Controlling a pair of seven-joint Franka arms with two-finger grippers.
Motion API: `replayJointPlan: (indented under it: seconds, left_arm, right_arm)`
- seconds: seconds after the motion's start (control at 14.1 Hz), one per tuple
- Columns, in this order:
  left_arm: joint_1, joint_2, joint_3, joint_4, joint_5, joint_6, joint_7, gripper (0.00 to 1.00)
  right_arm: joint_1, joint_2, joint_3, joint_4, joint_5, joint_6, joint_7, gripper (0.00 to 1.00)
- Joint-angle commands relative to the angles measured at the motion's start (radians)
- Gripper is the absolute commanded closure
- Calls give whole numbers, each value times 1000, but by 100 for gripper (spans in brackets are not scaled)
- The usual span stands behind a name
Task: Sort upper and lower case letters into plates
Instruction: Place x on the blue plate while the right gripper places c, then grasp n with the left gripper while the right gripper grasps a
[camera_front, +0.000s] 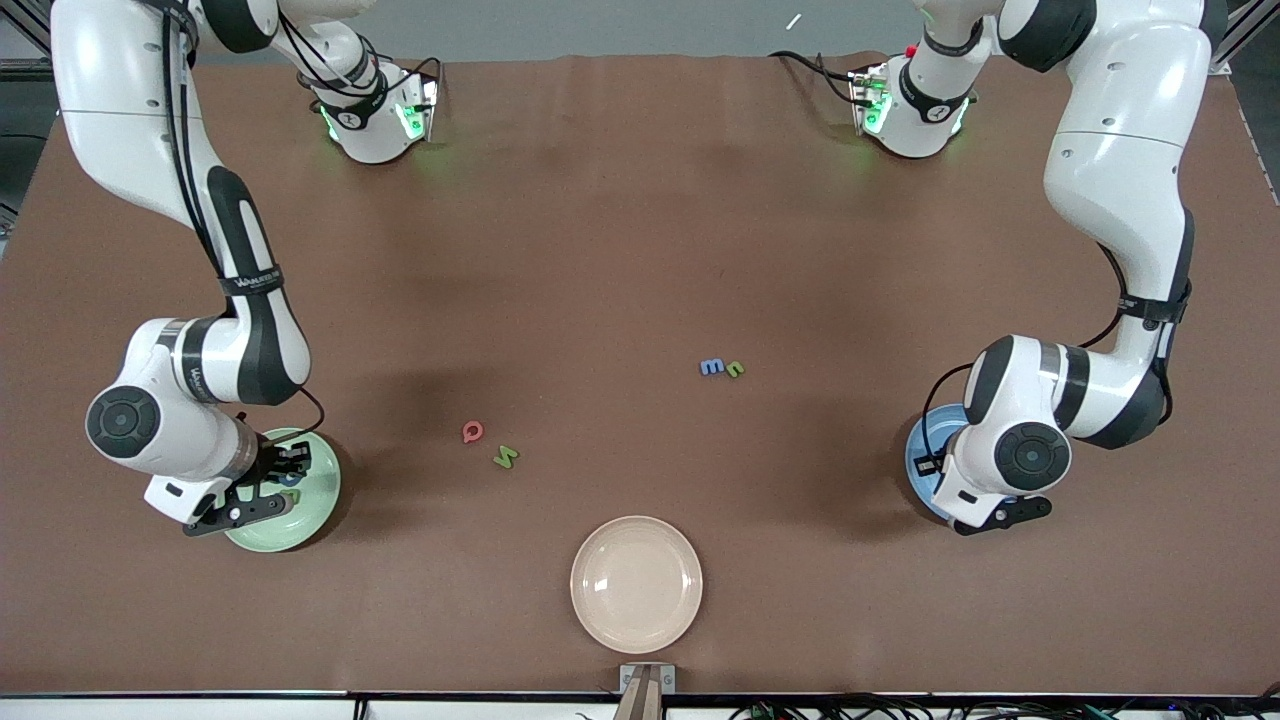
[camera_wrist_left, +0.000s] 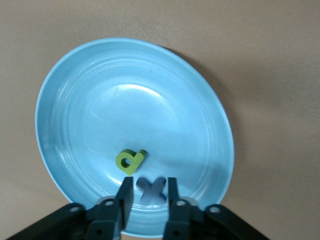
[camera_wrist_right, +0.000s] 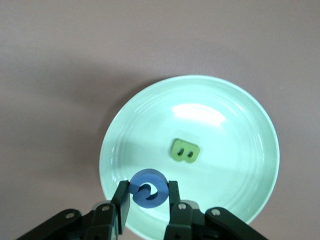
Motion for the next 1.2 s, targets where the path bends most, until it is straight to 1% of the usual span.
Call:
replayJointPlan:
  seconds: [0.0,0.07,0.14,0.21,0.35,0.42,0.5,0.64,0.85,0.92,0.99,1.13]
  left_arm:
    - [8,-11,-9,-11,24,-6,11,1]
    - [5,-13,-11,-11,23,-6,5,1]
    - [-3,-17,-18,-11,12,-10,-4,1]
    - [-12,-23,-28,-11,6,-17,-19,1]
    - [-20,-23,-67,-13,3,-28,-70,2]
    - [-23,-25,-95,-25,3,-28,-96,3]
    - [-17,-29,-132,-48,4,-19,-134,3]
    - [-10,-40,-202,-65,6,-14,-228,5]
    - [-13,-56,-287,-106,6,-7,-398,8]
    - [-13,-56,-311,-131,7,7,-456,12]
    - [-13,-60,-333,-161,10,45,-501,13]
    - [-30,-75,-357,-258,41,185,-602,14]
  right_arm:
    - [-9,22,15,1,-22,28,-3,56]
    - [-9,22,15,3,-21,34,-3,44]
    - [-7,22,17,1,-19,37,-2,39]
    - [-6,22,17,1,-15,36,7,37]
    - [13,18,18,3,-1,26,24,37]
    - [26,16,23,3,2,23,68,37]
    - [55,15,26,1,1,23,143,37]
    - [123,15,26,0,2,22,286,35]
    - [216,16,28,-10,2,23,475,35]
    - [244,16,32,-14,2,23,535,35]
    - [264,16,32,-22,2,26,579,35]
    - [301,19,34,-39,2,32,635,33]
